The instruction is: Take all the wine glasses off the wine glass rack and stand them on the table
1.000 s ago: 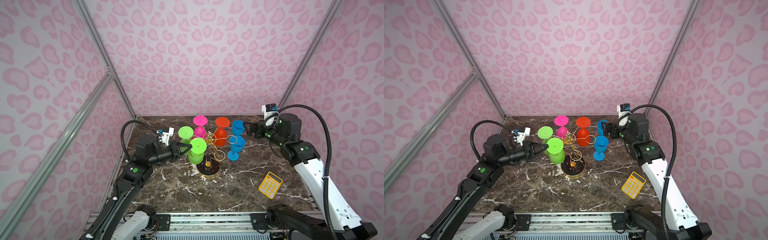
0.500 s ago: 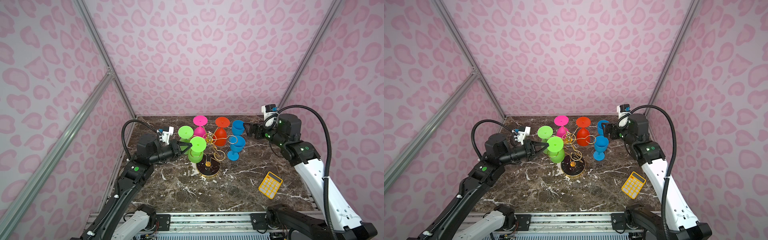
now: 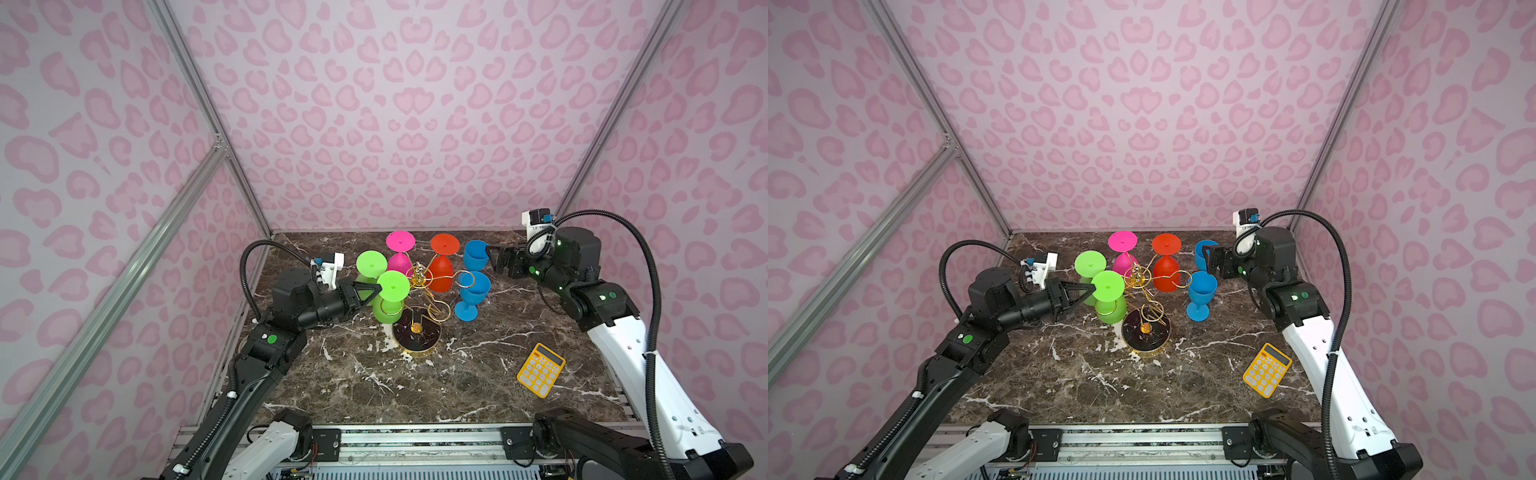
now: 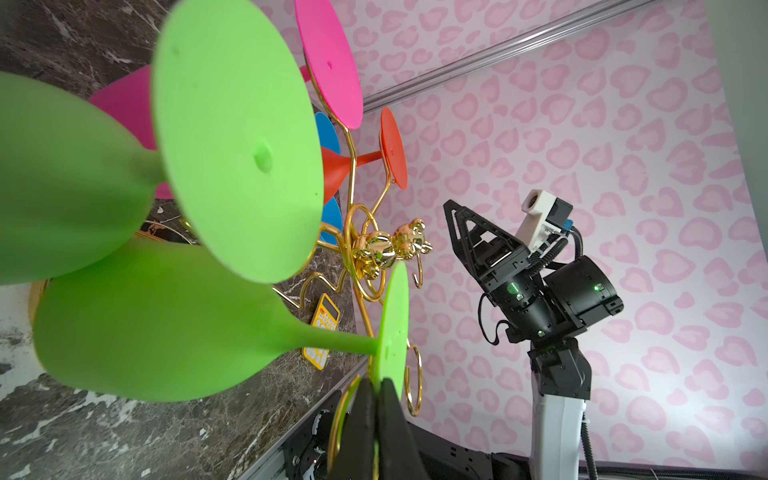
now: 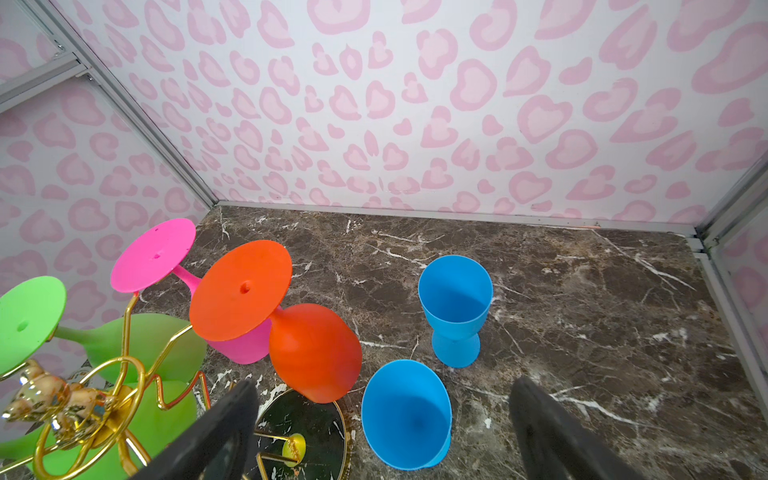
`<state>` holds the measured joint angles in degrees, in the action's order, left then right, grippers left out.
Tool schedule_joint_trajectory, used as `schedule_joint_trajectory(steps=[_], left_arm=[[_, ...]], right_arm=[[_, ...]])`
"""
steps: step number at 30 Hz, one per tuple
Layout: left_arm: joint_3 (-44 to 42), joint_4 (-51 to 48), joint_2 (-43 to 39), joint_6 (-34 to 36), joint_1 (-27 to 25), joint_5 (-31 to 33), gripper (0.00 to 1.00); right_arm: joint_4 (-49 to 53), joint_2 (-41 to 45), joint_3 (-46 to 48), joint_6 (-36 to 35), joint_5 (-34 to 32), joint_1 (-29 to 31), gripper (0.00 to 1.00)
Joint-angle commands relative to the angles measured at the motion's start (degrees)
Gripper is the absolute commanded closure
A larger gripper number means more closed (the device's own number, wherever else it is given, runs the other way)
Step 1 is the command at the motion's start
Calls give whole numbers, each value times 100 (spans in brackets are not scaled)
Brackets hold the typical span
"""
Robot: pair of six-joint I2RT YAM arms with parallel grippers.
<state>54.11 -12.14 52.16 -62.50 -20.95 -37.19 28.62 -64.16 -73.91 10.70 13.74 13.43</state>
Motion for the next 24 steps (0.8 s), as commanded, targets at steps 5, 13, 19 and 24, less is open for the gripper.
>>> schedule_joint_trajectory(steps=[5, 13, 19, 24], left_arm=[[-62, 41, -219, 19, 21, 75, 96], [-292, -75, -518, -25, 47, 176, 96], [-387, -270, -752, -17, 95, 221, 96], [-486, -412, -971, -51, 154, 246, 96]], right_arm=[[-110, -16, 30, -33, 11, 5, 4], [-140, -13, 44, 0, 53, 4, 4], [-151, -9, 65, 9, 53, 8, 4], [-177, -10, 74, 20, 85, 5, 4]])
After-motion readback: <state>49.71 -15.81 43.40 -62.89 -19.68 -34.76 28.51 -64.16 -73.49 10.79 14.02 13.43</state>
